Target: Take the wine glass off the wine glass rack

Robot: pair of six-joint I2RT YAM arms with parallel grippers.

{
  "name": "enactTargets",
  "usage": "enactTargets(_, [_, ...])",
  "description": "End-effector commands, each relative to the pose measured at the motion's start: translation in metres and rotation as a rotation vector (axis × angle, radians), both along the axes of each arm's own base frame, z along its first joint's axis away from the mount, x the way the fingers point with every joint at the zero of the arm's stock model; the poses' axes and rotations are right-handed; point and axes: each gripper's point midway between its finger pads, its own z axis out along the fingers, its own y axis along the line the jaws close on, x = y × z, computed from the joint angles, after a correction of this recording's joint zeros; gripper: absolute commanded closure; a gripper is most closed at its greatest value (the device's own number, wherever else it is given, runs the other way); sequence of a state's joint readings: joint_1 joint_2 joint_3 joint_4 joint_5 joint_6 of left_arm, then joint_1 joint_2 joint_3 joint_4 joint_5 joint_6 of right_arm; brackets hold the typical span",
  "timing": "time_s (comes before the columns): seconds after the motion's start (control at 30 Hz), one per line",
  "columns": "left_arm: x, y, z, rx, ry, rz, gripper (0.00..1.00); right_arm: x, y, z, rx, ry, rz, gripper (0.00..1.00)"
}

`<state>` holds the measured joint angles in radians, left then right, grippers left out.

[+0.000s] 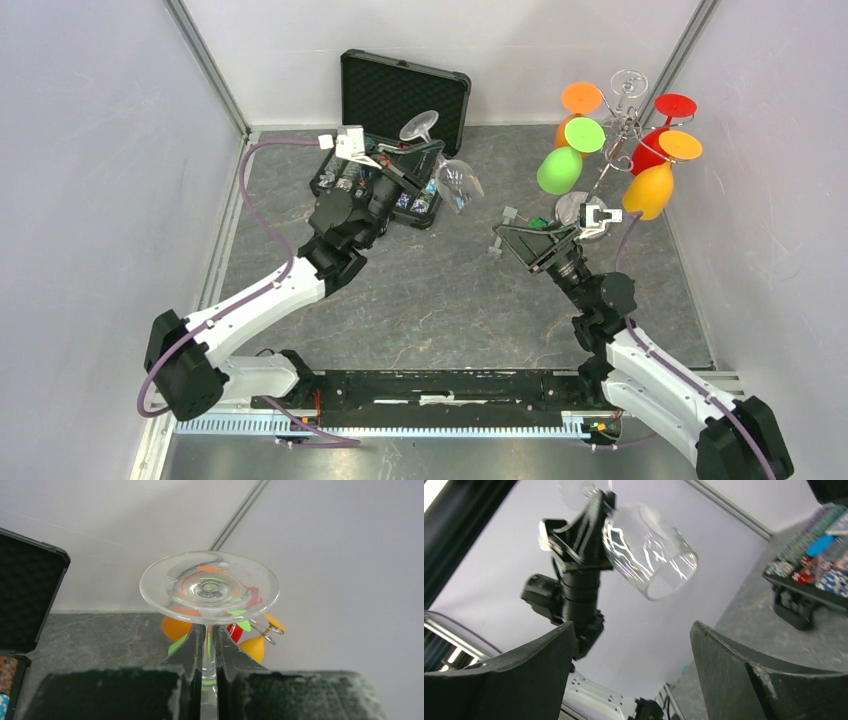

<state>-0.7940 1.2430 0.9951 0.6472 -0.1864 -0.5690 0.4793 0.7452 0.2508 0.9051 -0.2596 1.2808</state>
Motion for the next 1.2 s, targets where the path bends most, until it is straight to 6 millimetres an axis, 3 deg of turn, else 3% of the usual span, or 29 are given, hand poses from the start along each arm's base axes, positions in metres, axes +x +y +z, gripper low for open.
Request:
enactTargets(0.0, [-0.012, 0.028, 0.027, -0.213, 0.039, 0.024, 0.98, -0.017, -0.012, 0.076, 0.193, -0.237, -0.043, 0.13])
enactTargets(0.23, [-0.020, 0.034, 0.033, -0.277, 0.047, -0.003, 0.98, -0.017, 0.015, 0.089, 0.221, -0.233, 0.046, 0.26])
enactTargets(0.5, [-0.026, 0.043, 0.035, -0.285, 0.039, 0.006, 0.98, -0.013, 0.023, 0.091, 0.240, -0.206, 0.058, 0.36])
enactTargets(0.73, [-0.031, 0.053, 0.043, -0.292, 0.014, 0.033, 0.98, -0.005, 0.016, 0.075, 0.177, -0.166, -0.037, 0.28])
enactTargets(0.93, [-0.033, 0.049, 0.047, -0.314, 0.026, -0.007, 0.98, -0.001, 0.032, 0.060, 0.124, -0.091, 0.017, 0.29])
enactTargets(1.07, [-0.035, 0.045, 0.050, -0.319, 0.024, -0.028, 0.98, -0.005, 0.039, 0.062, 0.142, -0.099, 0.057, 0.32])
enactTargets(1.17, [-0.035, 0.043, 0.047, -0.321, 0.034, -0.040, 0.98, -0.011, 0.037, 0.074, 0.175, -0.150, 0.064, 0.34])
